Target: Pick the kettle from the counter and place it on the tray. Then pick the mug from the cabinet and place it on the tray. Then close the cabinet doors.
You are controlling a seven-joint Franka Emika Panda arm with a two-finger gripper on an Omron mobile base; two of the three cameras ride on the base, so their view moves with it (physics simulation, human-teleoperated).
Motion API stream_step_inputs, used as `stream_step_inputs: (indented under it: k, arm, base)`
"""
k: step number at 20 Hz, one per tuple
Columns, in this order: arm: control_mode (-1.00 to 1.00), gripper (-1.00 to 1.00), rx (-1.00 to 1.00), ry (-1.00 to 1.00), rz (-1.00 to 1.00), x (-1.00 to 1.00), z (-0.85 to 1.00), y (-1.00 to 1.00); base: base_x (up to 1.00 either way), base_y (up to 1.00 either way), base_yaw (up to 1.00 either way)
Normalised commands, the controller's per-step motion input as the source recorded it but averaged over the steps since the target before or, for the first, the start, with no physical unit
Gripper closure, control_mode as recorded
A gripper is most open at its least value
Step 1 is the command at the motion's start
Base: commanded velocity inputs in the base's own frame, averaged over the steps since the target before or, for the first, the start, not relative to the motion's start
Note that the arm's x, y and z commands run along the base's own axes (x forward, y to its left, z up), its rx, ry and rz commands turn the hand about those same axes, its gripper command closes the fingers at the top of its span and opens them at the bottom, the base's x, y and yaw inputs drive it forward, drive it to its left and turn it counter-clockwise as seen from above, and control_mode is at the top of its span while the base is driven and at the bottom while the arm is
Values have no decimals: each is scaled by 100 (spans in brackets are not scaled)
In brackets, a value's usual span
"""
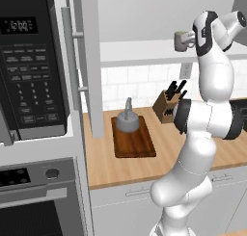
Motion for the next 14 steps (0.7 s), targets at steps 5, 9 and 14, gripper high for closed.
stream_step_inputs:
  k: [5,9,14]
  arm:
    - [-100,-100,0,0,2,5,0,0]
    - [-100,100,0,-1,2,0,-1,0]
    - [-100,100,0,-3,0,0,-1,0]
  base:
    - [0,0,0]
    - [0,0,0]
    - [0,0,0]
